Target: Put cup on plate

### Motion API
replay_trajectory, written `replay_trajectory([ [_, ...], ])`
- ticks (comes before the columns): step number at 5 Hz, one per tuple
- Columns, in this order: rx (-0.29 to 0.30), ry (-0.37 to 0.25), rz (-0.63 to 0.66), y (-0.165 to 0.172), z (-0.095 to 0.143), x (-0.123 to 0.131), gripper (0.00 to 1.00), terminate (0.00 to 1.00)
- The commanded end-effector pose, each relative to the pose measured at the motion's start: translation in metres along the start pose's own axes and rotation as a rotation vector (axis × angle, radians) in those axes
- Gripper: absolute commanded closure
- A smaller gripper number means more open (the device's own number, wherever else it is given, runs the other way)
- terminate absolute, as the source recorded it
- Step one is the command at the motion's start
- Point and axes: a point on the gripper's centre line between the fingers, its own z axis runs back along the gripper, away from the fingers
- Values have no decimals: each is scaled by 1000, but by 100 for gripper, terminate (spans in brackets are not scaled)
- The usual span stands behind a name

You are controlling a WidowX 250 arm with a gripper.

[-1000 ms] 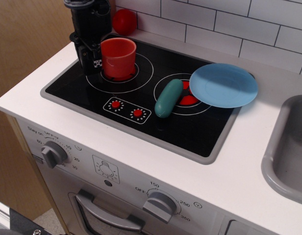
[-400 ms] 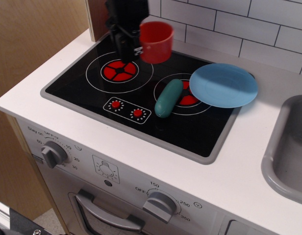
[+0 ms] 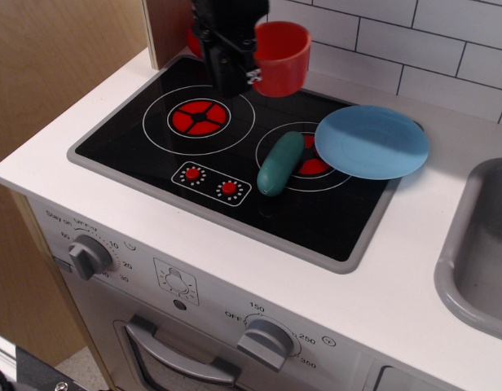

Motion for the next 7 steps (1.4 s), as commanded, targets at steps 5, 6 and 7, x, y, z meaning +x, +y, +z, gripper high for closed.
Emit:
replay_trajectory([
  [5, -8, 15, 66, -46, -15, 51, 100, 0],
  [6, -11, 9, 126, -46, -19, 50, 0, 0],
  [7, 1, -9, 155, -44, -19, 51, 0, 0],
])
